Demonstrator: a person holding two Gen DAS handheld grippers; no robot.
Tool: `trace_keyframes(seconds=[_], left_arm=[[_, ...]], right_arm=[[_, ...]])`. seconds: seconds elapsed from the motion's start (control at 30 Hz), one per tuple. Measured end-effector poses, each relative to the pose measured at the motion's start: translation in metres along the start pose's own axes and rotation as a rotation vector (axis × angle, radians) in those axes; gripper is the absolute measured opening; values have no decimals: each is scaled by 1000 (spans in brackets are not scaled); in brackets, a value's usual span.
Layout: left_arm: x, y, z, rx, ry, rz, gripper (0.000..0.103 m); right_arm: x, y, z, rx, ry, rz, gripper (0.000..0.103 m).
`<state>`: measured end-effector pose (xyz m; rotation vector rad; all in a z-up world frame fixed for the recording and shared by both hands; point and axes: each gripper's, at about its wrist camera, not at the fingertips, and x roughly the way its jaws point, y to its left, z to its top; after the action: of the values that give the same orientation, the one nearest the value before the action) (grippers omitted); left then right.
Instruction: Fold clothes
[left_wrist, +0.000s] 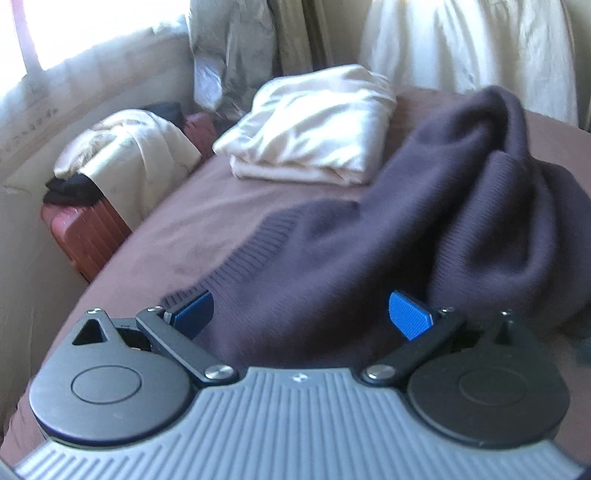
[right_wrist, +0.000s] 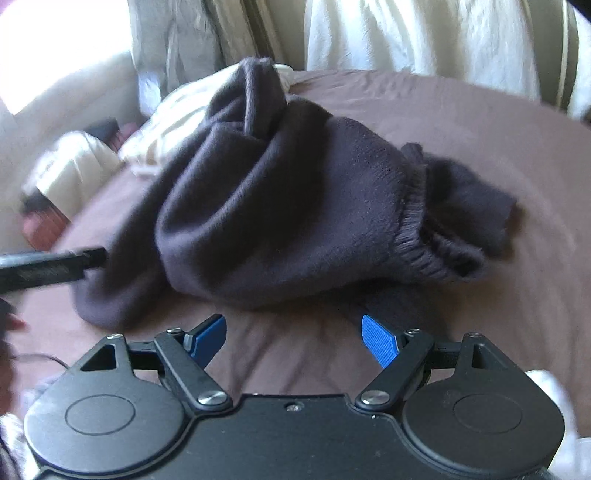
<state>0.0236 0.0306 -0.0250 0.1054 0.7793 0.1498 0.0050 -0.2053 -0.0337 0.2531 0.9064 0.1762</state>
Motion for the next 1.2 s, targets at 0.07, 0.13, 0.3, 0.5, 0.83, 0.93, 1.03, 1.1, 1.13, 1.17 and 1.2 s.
trace_keyframes(seconds=[0.07,0.13,0.3,0.5,0.83,0.93,1.03,1.1,1.13,1.17,1.2], left_arm=[[9,4,0,15,-22,-21,103],[17,9,1,17,-33,-47,103],[43,14,3,72,-42,-95,103],[96,2,-8,78,109,-158,103],[111,15,-11,-117,109,-332,28],[102,8,-11,-101,72,-336,17],[85,0,-8,-62,14,-404,14],[65,-8,-1,-18,-41,-457,13],[55,-11,3,-21,-57,-494,12],[45,-14,6,-24,-73,-532,12],[37,-15,9,-34,-84,-574,12]], right_arm=[[-4,-20,9,100,-41,48,84],[-10,-37,19,144,-83,54,84],[-3,-67,47,72,-91,8,88],[68,-87,61,38,46,91,98],[112,-39,60,-140,-10,151,35],[89,-19,55,-195,-39,220,33],[64,9,49,-279,-35,275,33],[47,27,54,-355,-22,262,33],[38,33,60,-378,-11,249,33],[29,38,66,-401,-1,236,33],[20,43,72,-421,11,222,33]])
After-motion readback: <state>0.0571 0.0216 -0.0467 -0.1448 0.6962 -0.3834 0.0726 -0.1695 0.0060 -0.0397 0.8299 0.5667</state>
